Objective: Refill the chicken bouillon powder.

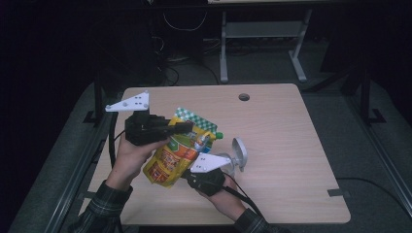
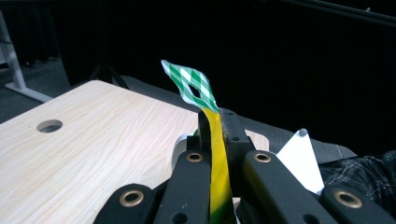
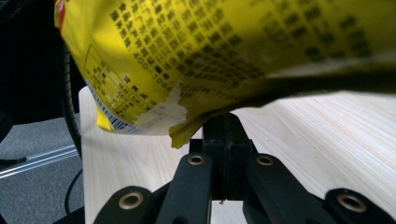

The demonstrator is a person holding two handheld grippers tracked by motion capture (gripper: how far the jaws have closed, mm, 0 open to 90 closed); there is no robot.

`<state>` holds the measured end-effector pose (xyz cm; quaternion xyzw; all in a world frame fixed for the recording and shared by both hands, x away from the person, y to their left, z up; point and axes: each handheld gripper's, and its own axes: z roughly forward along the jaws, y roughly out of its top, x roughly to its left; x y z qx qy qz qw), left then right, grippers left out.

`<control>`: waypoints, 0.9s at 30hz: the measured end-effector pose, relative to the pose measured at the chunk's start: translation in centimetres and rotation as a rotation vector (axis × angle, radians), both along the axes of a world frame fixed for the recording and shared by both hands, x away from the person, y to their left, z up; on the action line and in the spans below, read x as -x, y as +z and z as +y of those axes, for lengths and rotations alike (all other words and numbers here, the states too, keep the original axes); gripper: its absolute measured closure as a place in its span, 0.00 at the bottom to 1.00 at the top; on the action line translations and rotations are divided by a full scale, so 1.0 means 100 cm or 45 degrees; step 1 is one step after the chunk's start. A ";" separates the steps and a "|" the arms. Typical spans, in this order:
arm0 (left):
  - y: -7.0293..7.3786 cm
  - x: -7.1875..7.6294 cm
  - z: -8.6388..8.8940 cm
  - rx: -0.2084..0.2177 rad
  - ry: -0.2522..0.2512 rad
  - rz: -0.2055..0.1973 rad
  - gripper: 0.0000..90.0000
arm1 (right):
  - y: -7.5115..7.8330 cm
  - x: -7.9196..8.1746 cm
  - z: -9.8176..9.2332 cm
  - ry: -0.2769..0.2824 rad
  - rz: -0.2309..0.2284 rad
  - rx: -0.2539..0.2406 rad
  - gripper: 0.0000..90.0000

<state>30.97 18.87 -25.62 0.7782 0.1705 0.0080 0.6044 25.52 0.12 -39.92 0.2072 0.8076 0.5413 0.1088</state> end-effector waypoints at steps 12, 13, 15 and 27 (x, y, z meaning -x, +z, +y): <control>-0.005 -0.005 -0.016 -0.042 -0.015 0.023 1.00 | -0.003 0.004 0.007 0.066 -0.047 -0.015 1.00; -0.006 -0.006 -0.017 -0.050 -0.013 0.024 1.00 | -0.004 0.005 0.008 0.070 -0.048 -0.011 1.00; -0.006 -0.006 -0.017 -0.062 -0.012 0.026 1.00 | -0.004 0.004 0.009 0.074 -0.048 -0.011 1.00; -0.016 -0.014 -0.025 -0.172 0.040 0.066 1.00 | -0.011 0.004 0.020 0.114 -0.054 -0.004 1.00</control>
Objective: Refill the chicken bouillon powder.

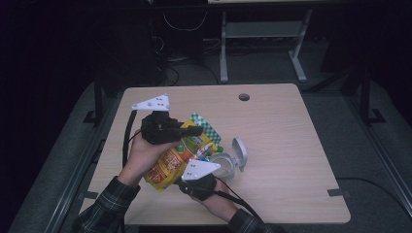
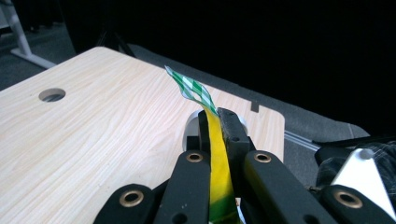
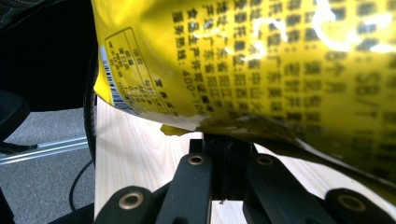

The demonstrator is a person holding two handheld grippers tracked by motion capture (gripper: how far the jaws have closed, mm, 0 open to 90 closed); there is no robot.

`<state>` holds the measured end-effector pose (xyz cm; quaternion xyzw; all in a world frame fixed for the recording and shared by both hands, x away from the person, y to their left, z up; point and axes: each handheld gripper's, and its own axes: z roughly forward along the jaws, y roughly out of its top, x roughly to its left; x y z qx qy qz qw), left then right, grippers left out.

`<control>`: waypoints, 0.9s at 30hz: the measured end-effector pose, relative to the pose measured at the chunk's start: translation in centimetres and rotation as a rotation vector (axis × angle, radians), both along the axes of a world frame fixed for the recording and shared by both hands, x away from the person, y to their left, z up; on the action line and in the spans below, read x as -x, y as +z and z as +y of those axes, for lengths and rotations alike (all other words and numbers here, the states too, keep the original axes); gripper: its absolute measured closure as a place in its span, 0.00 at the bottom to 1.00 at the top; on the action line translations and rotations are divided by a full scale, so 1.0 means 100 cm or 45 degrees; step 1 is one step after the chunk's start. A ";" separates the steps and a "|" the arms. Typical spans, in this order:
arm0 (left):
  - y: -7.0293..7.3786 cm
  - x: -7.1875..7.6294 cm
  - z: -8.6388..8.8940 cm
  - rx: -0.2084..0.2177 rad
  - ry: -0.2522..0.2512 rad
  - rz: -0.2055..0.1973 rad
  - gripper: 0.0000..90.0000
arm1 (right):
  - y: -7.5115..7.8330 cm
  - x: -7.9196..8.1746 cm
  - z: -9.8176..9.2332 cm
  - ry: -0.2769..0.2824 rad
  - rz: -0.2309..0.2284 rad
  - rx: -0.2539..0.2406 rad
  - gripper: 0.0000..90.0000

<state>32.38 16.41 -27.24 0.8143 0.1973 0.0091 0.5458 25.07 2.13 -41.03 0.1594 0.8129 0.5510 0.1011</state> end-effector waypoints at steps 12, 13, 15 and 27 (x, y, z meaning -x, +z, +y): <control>0.004 -0.001 -0.008 -0.130 -0.087 -0.032 1.00 | -0.002 0.002 0.001 0.086 -0.003 -0.042 1.00; 0.004 -0.001 -0.008 -0.136 -0.095 -0.040 1.00 | -0.001 0.003 0.000 0.100 -0.005 -0.048 1.00; 0.005 0.000 -0.008 -0.149 -0.104 -0.061 1.00 | -0.001 0.004 0.001 0.106 -0.014 -0.056 1.00; 0.000 -0.002 -0.012 -0.235 -0.073 -0.067 1.00 | 0.000 0.009 0.002 0.171 -0.055 -0.082 1.00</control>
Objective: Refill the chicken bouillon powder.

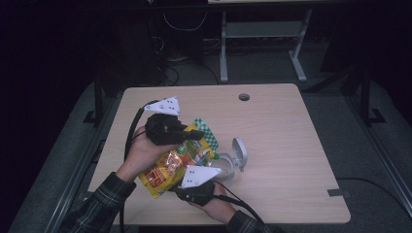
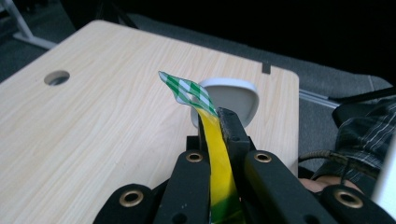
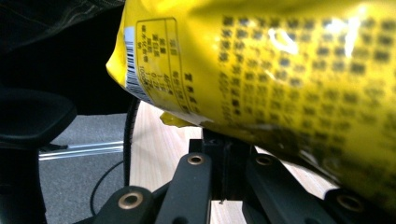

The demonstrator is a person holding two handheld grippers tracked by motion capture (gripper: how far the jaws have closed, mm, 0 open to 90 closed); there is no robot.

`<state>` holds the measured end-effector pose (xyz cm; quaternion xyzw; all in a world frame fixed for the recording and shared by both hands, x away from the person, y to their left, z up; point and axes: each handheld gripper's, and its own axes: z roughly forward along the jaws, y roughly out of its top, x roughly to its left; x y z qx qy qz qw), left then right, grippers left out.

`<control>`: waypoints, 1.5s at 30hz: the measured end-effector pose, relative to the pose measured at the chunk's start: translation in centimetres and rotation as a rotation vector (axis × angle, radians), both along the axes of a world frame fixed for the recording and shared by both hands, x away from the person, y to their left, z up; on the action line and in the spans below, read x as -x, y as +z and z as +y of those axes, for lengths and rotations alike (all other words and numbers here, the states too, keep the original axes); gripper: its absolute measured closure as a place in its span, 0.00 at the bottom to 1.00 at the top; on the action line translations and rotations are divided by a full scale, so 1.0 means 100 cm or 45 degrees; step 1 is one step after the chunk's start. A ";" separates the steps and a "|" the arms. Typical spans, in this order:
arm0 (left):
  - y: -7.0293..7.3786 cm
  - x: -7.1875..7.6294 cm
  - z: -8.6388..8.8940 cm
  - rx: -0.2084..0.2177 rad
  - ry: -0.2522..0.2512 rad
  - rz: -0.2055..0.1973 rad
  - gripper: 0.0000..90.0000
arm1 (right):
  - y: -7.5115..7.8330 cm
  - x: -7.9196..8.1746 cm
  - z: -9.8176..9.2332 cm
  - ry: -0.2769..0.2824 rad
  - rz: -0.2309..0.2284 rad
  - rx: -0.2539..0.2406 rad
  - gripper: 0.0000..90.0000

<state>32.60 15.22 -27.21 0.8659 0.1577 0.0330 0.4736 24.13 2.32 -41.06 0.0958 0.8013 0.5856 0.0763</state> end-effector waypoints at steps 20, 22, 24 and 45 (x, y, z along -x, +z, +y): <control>-0.013 -0.014 -0.018 -0.089 0.012 0.042 1.00 | -0.004 -0.001 -0.008 0.002 0.020 0.010 1.00; -0.014 -0.014 -0.020 -0.101 0.010 0.048 1.00 | -0.004 0.000 -0.008 0.000 0.015 0.013 1.00; -0.014 -0.015 -0.021 -0.105 0.009 0.053 1.00 | -0.004 0.000 -0.009 0.000 0.015 0.009 1.00; -0.017 -0.022 -0.033 -0.207 -0.003 0.086 1.00 | -0.003 0.000 -0.011 0.010 0.037 -0.015 1.00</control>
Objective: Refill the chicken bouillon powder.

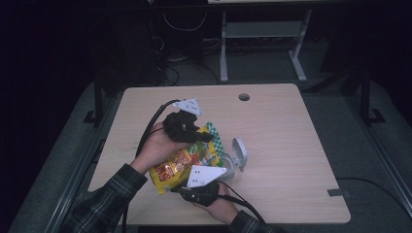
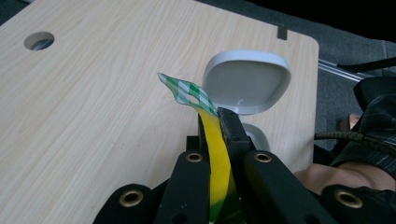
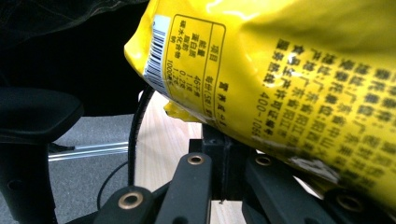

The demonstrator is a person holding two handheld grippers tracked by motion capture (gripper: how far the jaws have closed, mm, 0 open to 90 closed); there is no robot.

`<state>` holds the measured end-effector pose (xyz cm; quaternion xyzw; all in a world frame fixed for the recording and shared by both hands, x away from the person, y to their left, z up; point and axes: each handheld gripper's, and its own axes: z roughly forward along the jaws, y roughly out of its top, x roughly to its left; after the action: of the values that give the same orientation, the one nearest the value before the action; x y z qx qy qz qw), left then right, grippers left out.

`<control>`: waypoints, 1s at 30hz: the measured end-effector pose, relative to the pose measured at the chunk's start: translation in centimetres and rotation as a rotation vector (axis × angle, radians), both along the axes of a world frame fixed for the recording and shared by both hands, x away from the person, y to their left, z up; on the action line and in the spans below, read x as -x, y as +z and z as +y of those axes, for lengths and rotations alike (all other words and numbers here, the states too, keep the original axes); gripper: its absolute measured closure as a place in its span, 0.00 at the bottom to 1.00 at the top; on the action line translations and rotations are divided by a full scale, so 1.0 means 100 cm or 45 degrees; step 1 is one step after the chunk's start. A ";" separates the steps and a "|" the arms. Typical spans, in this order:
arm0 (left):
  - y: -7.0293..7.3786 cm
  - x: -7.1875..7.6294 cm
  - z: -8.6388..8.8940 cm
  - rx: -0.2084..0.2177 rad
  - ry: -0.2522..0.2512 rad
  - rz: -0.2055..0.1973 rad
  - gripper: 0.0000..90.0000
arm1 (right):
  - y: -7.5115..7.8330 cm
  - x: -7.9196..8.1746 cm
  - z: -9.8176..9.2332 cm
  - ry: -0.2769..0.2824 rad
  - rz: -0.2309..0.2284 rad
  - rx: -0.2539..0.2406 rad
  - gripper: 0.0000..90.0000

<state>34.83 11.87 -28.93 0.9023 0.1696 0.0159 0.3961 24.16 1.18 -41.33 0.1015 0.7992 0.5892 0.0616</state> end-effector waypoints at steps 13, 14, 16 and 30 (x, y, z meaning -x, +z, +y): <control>0.000 -0.002 -0.011 -0.083 0.009 0.018 1.00 | 0.001 0.000 0.000 -0.011 0.007 -0.021 1.00; 0.000 -0.002 -0.012 -0.086 0.007 0.010 1.00 | 0.001 0.000 0.000 -0.012 0.007 -0.024 1.00; 0.001 -0.001 -0.013 -0.089 0.010 0.008 1.00 | 0.001 0.000 -0.001 -0.013 0.005 -0.024 1.00; 0.000 -0.004 -0.016 -0.110 -0.001 0.008 1.00 | 0.001 0.000 -0.001 -0.023 0.006 -0.023 1.00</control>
<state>35.24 10.31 -28.96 0.9186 0.1696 0.0201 0.3564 24.19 1.08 -41.26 0.1108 0.7930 0.5957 0.0639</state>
